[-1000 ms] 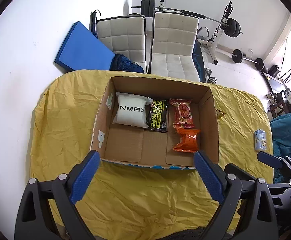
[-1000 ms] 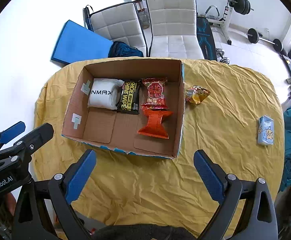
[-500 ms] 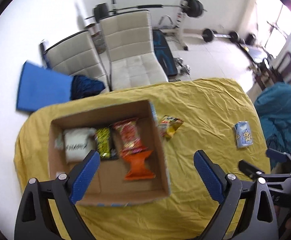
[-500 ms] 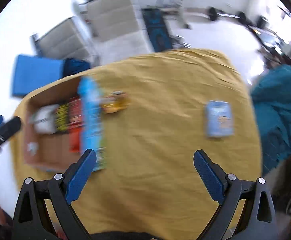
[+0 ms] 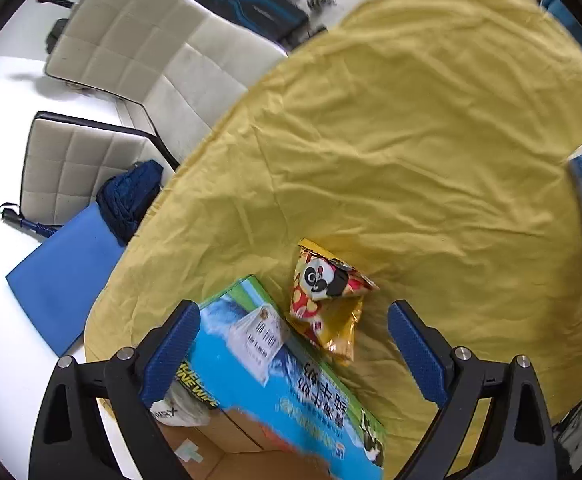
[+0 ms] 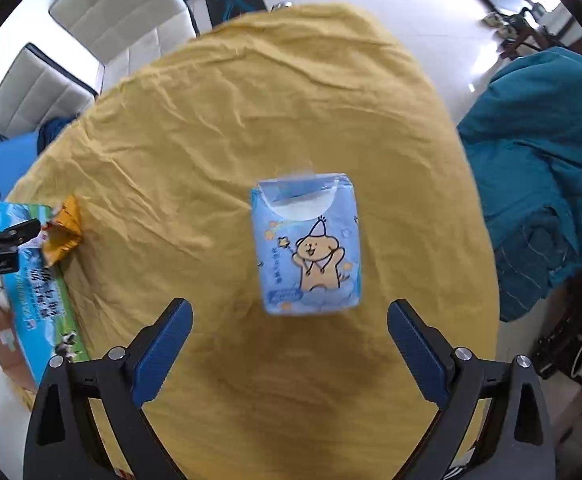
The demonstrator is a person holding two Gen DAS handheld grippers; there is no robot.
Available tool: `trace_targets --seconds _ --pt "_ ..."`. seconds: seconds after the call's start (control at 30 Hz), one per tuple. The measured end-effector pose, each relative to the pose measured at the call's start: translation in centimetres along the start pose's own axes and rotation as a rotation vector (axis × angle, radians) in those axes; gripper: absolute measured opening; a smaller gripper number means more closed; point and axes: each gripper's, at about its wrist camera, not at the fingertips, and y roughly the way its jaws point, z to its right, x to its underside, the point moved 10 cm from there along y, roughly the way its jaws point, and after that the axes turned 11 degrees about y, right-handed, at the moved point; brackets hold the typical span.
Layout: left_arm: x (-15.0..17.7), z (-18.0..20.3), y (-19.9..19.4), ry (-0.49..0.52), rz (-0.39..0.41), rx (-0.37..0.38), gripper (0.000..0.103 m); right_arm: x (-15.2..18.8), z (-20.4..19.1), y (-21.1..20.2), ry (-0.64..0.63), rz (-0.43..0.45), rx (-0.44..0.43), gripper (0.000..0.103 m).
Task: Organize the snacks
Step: 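Grasp the yellow panda bag with the left tool while the right grasps the blue tissue pack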
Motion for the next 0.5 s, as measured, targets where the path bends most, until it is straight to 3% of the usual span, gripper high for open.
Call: trace_targets --seconds 0.2,0.33,0.4,0.47,0.5 --pt "-0.1 0.7 7.1 0.049 -0.164 0.011 0.096 -1.1 0.2 4.1 -0.011 -0.061 0.028 0.1" --pt "0.0 1.6 9.6 0.054 -0.212 0.043 0.092 -1.5 0.2 6.4 -0.007 -0.11 0.025 0.1" --pt "0.0 2.1 10.1 0.046 -0.214 0.062 0.063 -1.7 0.3 7.2 0.009 -0.127 0.017 0.1" --pt "-0.2 2.5 10.3 0.027 -0.209 0.093 0.042 -1.9 0.5 7.8 0.026 -0.136 0.015 0.1" --pt "-0.2 2.8 10.3 0.008 -0.209 0.122 0.041 -1.9 0.6 8.0 0.036 -0.143 0.007 0.1"
